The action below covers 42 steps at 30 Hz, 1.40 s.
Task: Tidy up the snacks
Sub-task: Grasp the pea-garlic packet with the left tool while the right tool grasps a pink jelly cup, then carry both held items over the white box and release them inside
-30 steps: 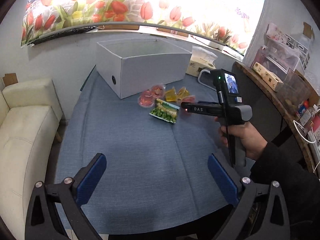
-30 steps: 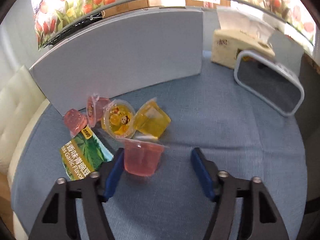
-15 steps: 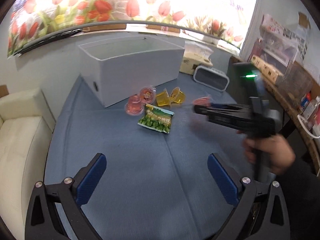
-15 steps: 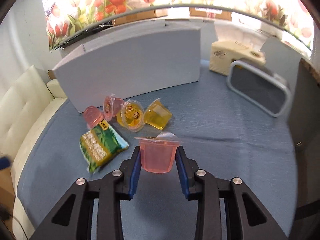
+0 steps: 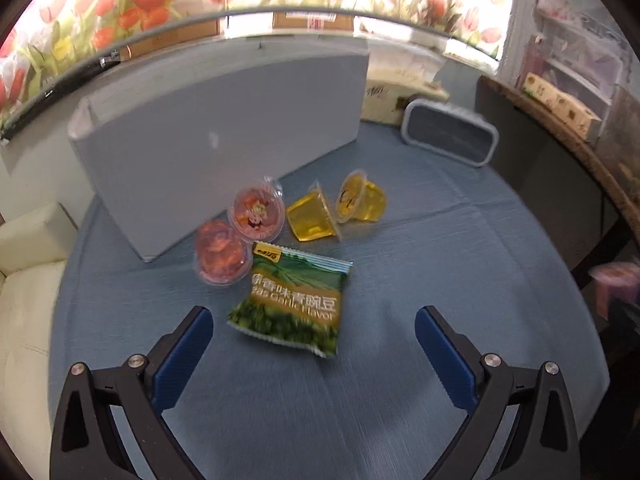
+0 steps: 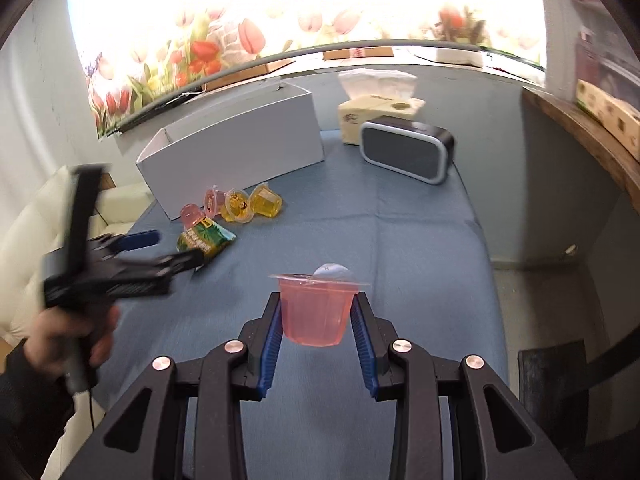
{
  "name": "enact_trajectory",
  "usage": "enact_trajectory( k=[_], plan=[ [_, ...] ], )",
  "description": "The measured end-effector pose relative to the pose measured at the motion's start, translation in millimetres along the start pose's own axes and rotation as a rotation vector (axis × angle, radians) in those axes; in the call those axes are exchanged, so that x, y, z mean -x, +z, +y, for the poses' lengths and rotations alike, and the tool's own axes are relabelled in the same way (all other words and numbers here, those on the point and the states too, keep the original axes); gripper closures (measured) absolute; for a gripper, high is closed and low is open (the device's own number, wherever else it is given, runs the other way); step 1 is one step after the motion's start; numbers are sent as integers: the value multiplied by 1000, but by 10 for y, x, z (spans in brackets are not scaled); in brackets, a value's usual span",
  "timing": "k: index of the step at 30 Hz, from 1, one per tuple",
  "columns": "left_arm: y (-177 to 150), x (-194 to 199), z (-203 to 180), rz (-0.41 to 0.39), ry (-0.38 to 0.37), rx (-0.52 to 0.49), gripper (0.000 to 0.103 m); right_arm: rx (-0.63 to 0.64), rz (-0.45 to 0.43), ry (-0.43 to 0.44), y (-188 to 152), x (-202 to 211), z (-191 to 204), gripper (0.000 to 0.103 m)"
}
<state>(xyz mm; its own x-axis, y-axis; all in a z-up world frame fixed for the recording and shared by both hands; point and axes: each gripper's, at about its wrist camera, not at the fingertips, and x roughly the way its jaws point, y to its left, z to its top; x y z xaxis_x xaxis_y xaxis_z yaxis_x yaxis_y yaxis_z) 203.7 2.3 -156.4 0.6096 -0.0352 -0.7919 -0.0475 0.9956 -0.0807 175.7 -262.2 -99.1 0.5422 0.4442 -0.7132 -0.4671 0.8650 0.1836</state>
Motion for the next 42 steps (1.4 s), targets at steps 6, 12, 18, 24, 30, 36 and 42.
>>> enact_trajectory(
  k=[6,12,18,24,30,36,42],
  plan=[
    [4,-282,3,25,45,-9,12,-12,0,16,-160,166,-17,66],
    [-11,-286,64,16,57,-6,35,17,-5,25,-170,177,74,66],
    [-59,-173,151,7,31,22,49,26,-5,48,-183,164,147,66],
    [-127,298,112,-55,16,57,49,44,0,75,-155,104,239,66],
    [-156,1025,180,-134,-49,90,49,64,-3,129,96,-99,417,66],
    [-45,1408,293,-195,-65,98,48,113,-29,182,485,-297,727,66],
    [408,1410,542,-248,-69,128,48,138,-53,222,1125,-590,956,66]
  ],
)
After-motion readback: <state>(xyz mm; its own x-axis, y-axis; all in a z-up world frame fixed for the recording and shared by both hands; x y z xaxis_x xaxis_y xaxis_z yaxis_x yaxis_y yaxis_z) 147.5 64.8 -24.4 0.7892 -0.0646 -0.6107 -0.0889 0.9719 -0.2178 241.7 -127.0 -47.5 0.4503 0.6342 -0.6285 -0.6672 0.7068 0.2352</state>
